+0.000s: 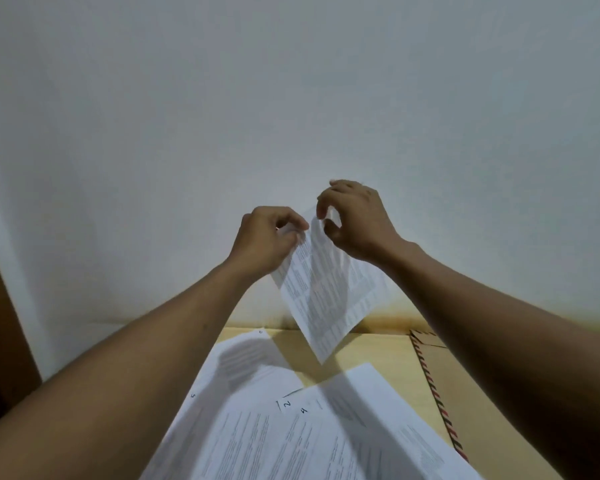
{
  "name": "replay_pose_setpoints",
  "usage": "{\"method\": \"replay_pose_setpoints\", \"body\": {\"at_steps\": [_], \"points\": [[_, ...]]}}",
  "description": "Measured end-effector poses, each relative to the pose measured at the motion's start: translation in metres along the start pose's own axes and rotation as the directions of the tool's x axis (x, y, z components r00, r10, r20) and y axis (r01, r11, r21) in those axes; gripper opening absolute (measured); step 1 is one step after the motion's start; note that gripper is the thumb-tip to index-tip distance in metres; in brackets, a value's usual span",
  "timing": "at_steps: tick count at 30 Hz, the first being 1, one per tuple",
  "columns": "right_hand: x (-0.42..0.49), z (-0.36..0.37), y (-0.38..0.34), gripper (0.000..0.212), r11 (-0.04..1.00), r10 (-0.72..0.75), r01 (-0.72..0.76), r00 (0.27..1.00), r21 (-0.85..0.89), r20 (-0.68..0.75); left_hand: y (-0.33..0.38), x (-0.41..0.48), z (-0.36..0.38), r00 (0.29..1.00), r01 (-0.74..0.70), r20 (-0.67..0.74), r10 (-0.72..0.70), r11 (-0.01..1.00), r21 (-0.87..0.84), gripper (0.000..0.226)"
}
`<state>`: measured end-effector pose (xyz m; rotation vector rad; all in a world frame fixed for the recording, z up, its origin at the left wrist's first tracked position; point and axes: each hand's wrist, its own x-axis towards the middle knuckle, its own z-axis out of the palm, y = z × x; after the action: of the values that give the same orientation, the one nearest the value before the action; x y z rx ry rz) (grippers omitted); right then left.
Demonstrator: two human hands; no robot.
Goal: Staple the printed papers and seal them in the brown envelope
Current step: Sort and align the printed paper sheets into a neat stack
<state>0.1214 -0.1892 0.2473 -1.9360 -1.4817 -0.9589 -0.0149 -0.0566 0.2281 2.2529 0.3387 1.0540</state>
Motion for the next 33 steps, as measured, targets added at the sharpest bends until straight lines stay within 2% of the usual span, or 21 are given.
{"method": "replay_pose_setpoints", "body": {"at_steps": [3,5,9,14,18,23,27,30,33], "points": [[0.011,-0.017,-0.01,0.012,1.0,0.01,-0.009,0.998,0.018,-0.057,0.019,0.004,-0.023,0.998,-0.04,-0.053,0.039,0.999,-0.016,0.023],[0.015,-0.025,-0.014,0.012,0.995,0.044,-0.038,0.997,0.09,-0.069,0.024,0.003,-0.039,0.995,-0.054,-0.08,0.052,0.998,-0.031,0.018],[0.012,-0.035,-0.02,0.017,0.901,0.198,-0.206,0.978,0.382,0.06,0.014,-0.007,-0.068,0.996,-0.006,-0.087,-0.004,0.993,-0.115,0.017],[-0.003,-0.025,-0.023,0.013,0.807,0.259,-0.331,0.942,0.489,0.212,-0.007,-0.033,-0.083,0.992,0.073,-0.079,-0.094,0.969,-0.234,0.024],[-0.018,-0.007,-0.03,0.01,0.675,0.267,-0.441,0.893,0.591,0.362,-0.026,-0.05,-0.084,0.977,0.183,-0.054,-0.206,0.941,-0.283,0.027],[-0.029,0.014,-0.037,0.008,0.617,0.242,-0.509,0.848,0.6,0.471,-0.044,-0.061,-0.085,0.954,0.283,-0.02,-0.3,0.916,-0.285,0.034],[-0.043,0.037,-0.042,0.009,0.549,0.263,-0.604,0.781,0.578,0.566,-0.063,-0.074,-0.081,0.925,0.372,0.026,-0.38,0.887,-0.274,0.037],[-0.058,0.058,-0.044,0.012,0.535,0.278,-0.682,0.699,0.498,0.659,-0.081,-0.088,-0.074,0.893,0.446,0.065,-0.446,0.853,-0.27,0.032],[-0.082,0.081,-0.046,0.019,0.522,0.248,-0.758,0.574,0.391,0.781,-0.103,-0.106,-0.063,0.849,0.528,0.124,-0.514,0.812,-0.248,0.029]]}}
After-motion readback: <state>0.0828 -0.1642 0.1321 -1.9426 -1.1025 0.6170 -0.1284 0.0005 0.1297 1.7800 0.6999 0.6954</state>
